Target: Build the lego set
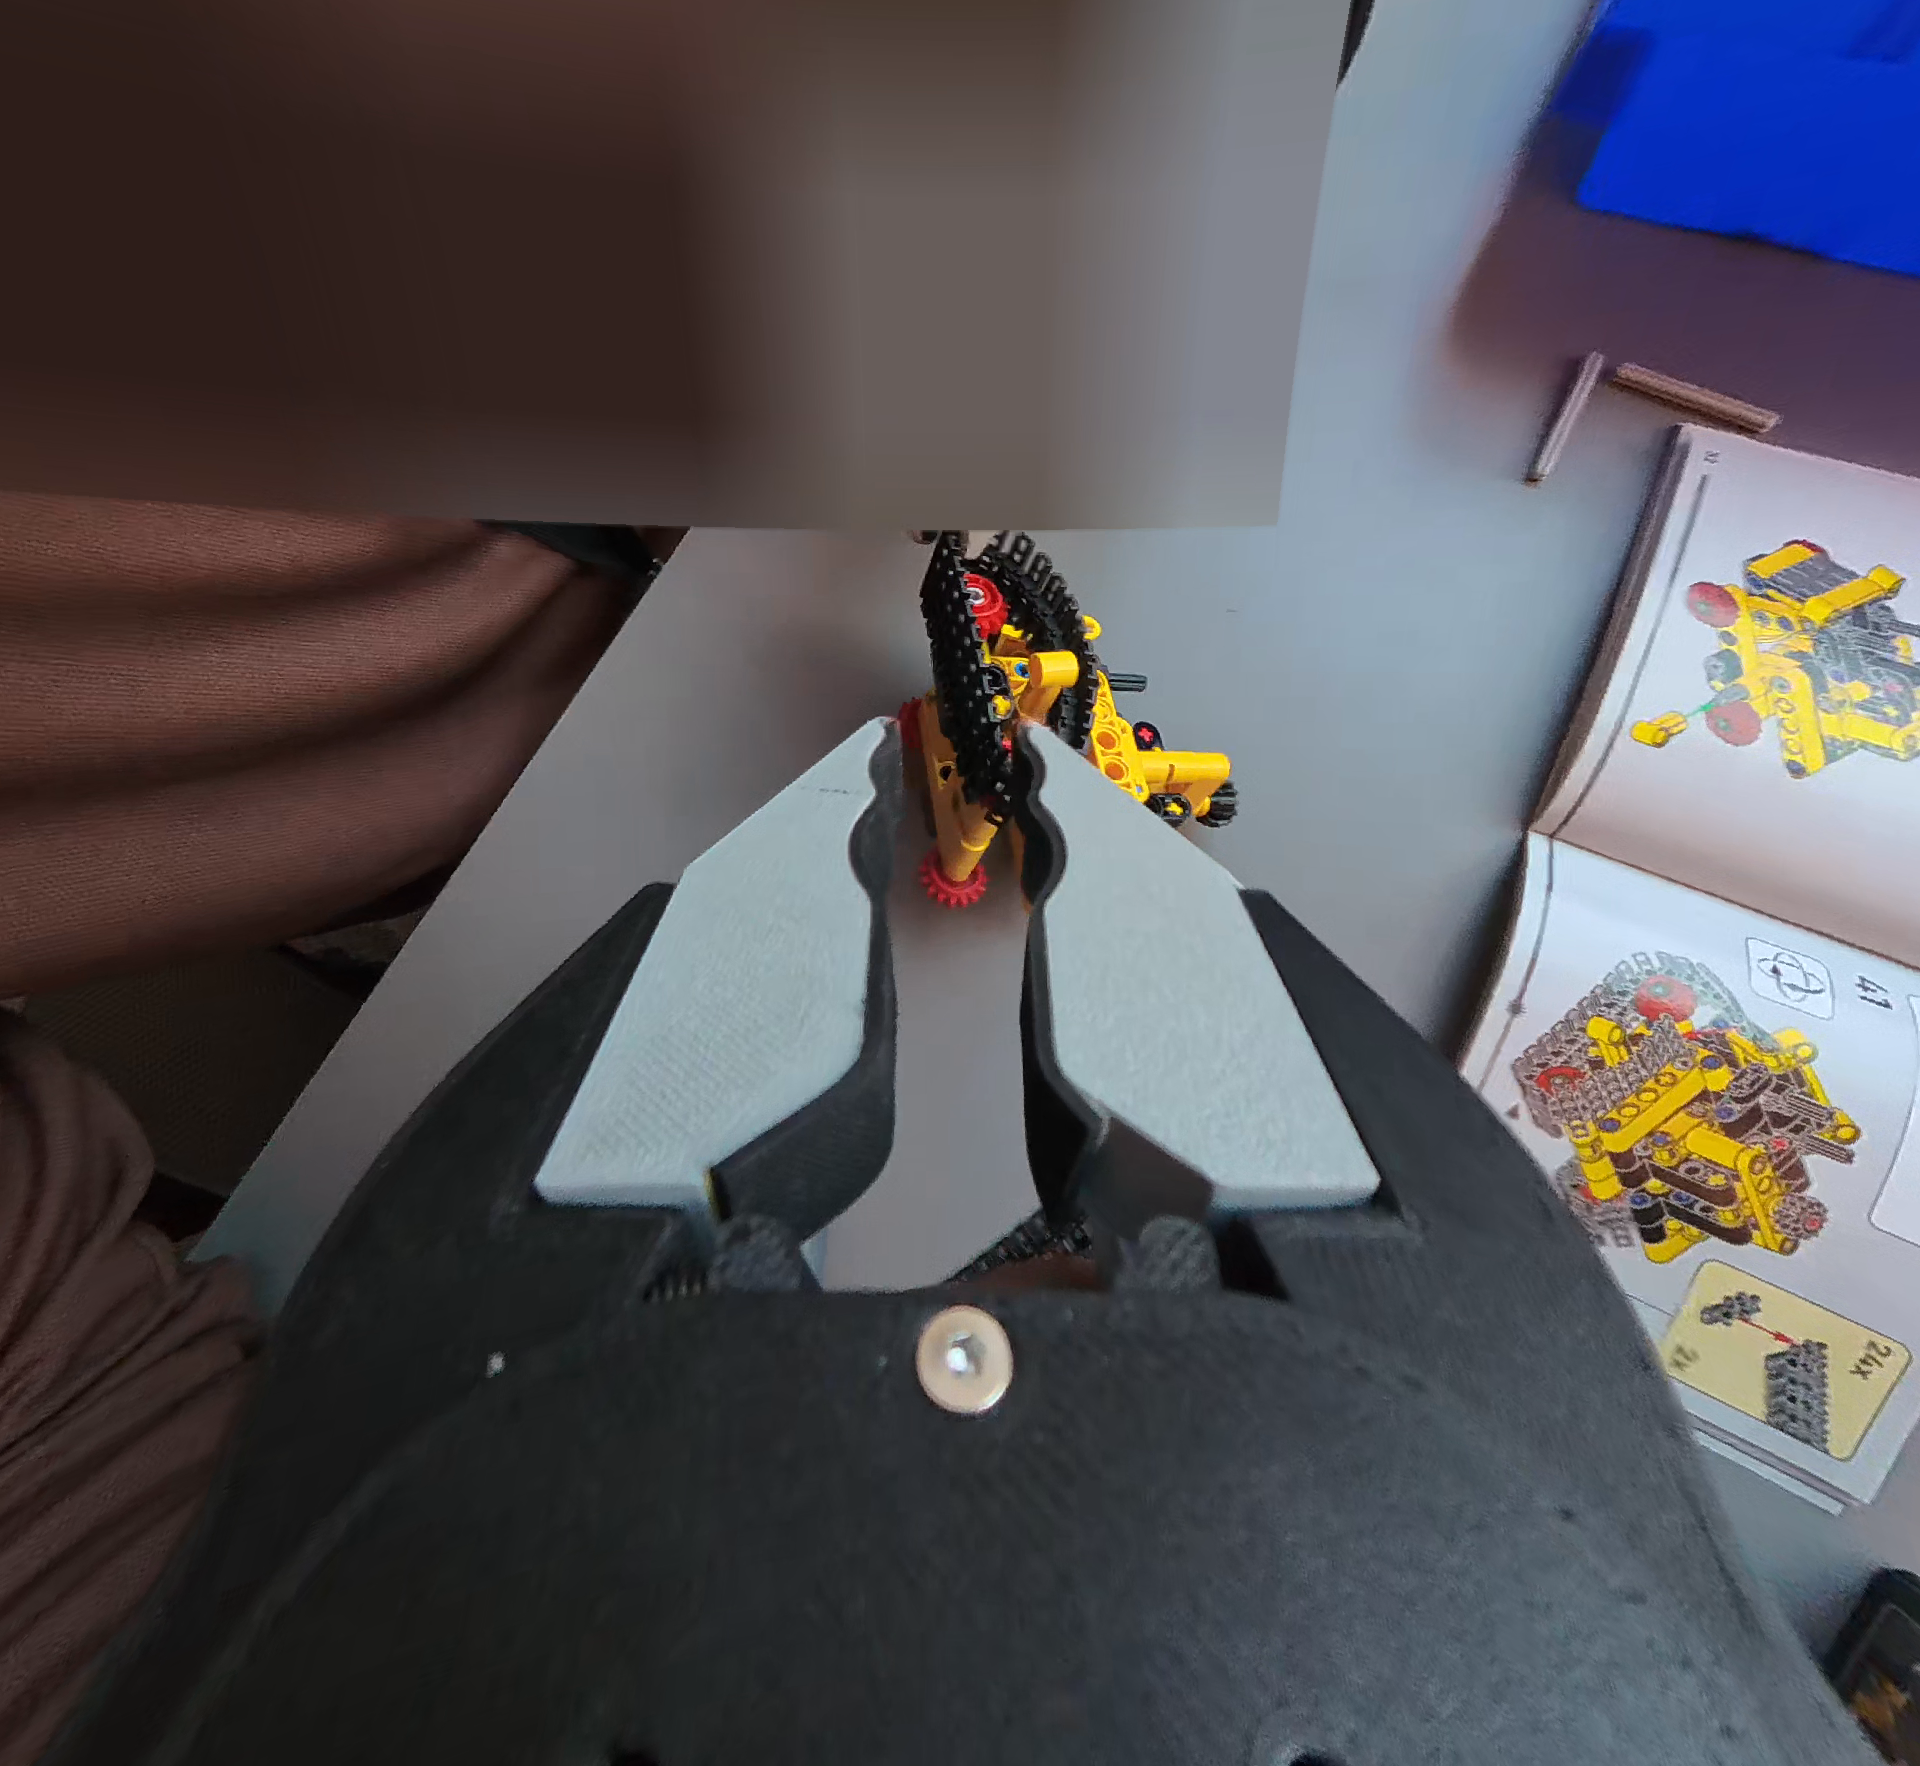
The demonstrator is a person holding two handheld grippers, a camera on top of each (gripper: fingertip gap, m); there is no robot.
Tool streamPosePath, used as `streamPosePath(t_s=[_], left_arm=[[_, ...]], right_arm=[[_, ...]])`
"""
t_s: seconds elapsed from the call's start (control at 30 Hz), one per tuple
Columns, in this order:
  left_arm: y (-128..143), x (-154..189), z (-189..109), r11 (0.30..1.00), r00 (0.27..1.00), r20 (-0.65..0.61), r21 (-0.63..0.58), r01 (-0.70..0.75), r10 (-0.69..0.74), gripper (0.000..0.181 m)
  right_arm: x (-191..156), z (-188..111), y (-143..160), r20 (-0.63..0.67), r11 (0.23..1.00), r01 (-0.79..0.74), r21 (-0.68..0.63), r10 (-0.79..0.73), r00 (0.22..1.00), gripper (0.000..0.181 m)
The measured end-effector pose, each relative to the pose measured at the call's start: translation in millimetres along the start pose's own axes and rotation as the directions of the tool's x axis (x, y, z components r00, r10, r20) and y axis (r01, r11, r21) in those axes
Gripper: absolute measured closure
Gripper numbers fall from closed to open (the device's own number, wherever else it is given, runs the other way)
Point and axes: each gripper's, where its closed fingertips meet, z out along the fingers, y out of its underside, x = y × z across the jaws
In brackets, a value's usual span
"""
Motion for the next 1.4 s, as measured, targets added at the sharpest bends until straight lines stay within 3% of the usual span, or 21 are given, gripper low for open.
streamPosePath(t_s=[0.73, 1.0, 1.4], left_arm=[[-5.0, -1.1, 14.9, 0.997, 0.995, 0.095, 0.056, -0.045, 0.04, 0.162], [-8.6, -1.6, 18.5, 0.989, 0.972, 0.203, 0.06, -0.136, 0.122, 0.166], [-11.8, 1.5, 25.4, 0.97, 0.925, 0.305, 0.016, -0.243, 0.227, 0.164]], right_arm=[[-19.0, -1.8, 11.8, -0.027, 0.996, 0.07, -0.051, -0.072, 0.997, 0.167], [-24.0, 4.5, 23.6, -0.14, 0.986, 0.104, -0.133, -0.122, 0.983, 0.167], [-34.9, 3.6, 21.3, -0.369, 0.984, 0.156, -0.083, -0.176, 0.913, 0.166]])
